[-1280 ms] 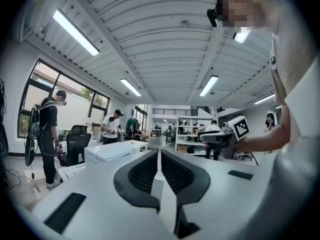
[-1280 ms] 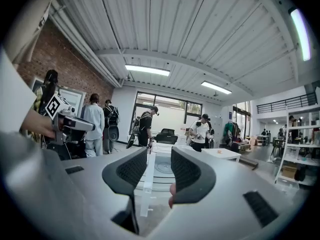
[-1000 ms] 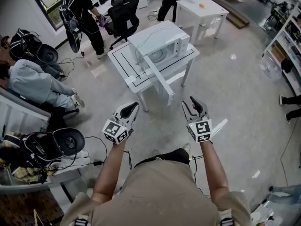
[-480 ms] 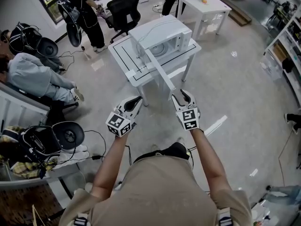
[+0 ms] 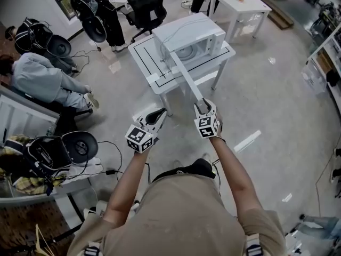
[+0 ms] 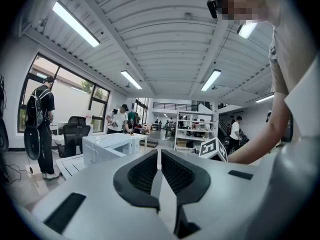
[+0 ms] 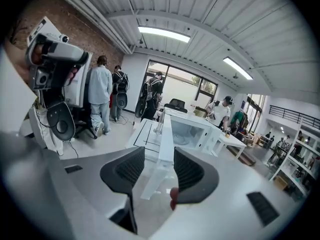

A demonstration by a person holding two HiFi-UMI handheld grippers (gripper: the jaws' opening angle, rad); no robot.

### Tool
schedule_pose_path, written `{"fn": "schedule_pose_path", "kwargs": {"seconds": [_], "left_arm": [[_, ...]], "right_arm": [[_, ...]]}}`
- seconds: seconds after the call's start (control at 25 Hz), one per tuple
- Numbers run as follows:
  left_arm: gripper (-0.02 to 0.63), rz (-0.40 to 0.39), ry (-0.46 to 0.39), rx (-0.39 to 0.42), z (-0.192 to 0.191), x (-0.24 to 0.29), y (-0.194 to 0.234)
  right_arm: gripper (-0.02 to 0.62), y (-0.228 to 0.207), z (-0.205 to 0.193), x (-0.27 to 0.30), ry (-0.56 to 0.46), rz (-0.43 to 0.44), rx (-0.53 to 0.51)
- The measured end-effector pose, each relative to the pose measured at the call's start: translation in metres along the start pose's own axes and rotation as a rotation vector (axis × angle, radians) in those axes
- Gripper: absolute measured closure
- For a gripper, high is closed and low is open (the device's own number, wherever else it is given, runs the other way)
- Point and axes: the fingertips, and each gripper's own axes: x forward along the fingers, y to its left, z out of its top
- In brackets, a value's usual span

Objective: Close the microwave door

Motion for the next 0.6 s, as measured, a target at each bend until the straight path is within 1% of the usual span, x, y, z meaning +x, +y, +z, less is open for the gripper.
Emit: {"fn": "schedule_pose_path", "kwargs": {"seconds": [0.12, 0.32, 0.44, 0.6], "left_arm": [[0.595, 0.007, 0.012, -0.003, -0.004, 0.001, 0.004], [0.595, 0.012, 0.023, -0.006, -0.012, 0.004, 0.007], [0.595, 0.008, 0.032, -0.008, -0.014, 0.010, 0.007], [0.595, 0.009, 0.047, -0.017, -0.018, 0.026, 0.006]], "right_arm": [[0.419, -0.002, -0.009, 0.011, 0.017, -0.028, -0.002], [0.419, -0.006, -0.022, 0.024, 0.041, -0.043, -0.002], [0.419, -0.014, -0.021, 0.026, 0.036, -0.060, -0.002], [0.420, -0.023, -0.024, 0.027, 0.021, -0.056, 0.003]]}}
